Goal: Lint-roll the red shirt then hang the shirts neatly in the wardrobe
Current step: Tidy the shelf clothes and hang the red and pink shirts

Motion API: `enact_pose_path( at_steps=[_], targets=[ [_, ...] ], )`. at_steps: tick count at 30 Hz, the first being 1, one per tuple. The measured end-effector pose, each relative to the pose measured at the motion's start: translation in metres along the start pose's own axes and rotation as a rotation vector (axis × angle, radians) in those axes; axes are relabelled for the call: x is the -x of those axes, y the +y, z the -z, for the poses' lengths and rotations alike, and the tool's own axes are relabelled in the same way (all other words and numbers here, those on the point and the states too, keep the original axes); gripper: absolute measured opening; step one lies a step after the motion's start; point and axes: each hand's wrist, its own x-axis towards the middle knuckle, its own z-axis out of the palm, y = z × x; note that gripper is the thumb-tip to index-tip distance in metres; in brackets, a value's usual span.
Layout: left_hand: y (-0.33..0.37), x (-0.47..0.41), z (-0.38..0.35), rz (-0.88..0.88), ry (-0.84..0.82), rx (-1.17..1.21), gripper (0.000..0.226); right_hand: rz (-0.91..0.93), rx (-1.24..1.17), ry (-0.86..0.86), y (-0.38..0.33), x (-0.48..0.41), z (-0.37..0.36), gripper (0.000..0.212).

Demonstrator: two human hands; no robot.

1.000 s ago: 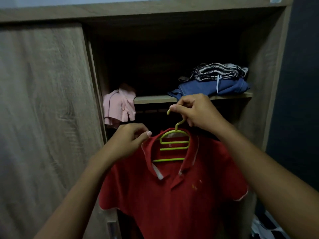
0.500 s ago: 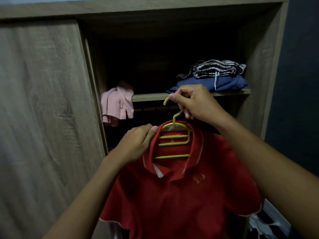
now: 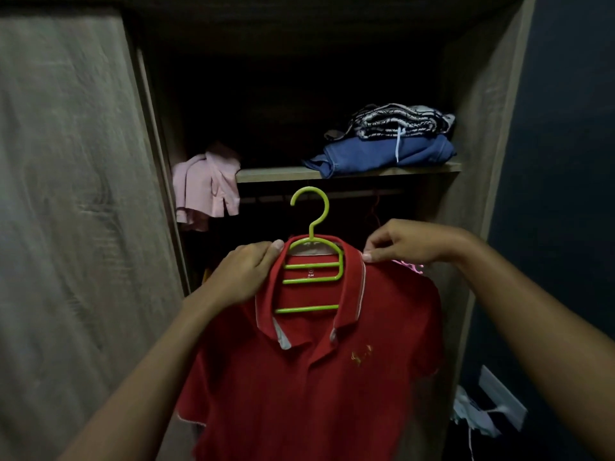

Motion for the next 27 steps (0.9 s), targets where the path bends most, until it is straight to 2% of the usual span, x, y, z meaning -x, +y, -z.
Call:
enact_pose_path(
  at_steps=[4, 7, 11, 16, 22, 27],
  targets=[
    [-0.002, -0.003, -0.01, -0.018, 0.042, 0.151, 0.049, 0.015, -0.159, -0.054, -0.002, 0.01, 0.006, 0.03],
    [-0.005, -0.007, -0.014, -0.019, 0.097, 0.146, 0.037, 0.01, -0.269, -0.104, 0.001, 0.02, 0.011, 0.032],
    [-0.007, -0.012, -0.024, 0.027, 0.143, 0.114, 0.033, -0.084, -0.251, -0.165, 0.003, 0.027, 0.015, 0.041],
    [-0.009, -0.018, -0.045, 0.12, 0.138, 0.111, 0.035, -0.245, -0.201, -0.186, 0.023, 0.03, 0.011, 0.032],
    [-0.009, -0.039, -0.074, 0.271, 0.085, 0.067, 0.035, -0.356, -0.005, -0.075, 0.049, 0.026, 0.011, 0.028],
    [-0.007, -0.059, -0.1, 0.329, 0.007, -0.037, 0.037, -0.451, -0.272, 0.082, 0.083, 0.009, -0.011, 0.042]
  ],
)
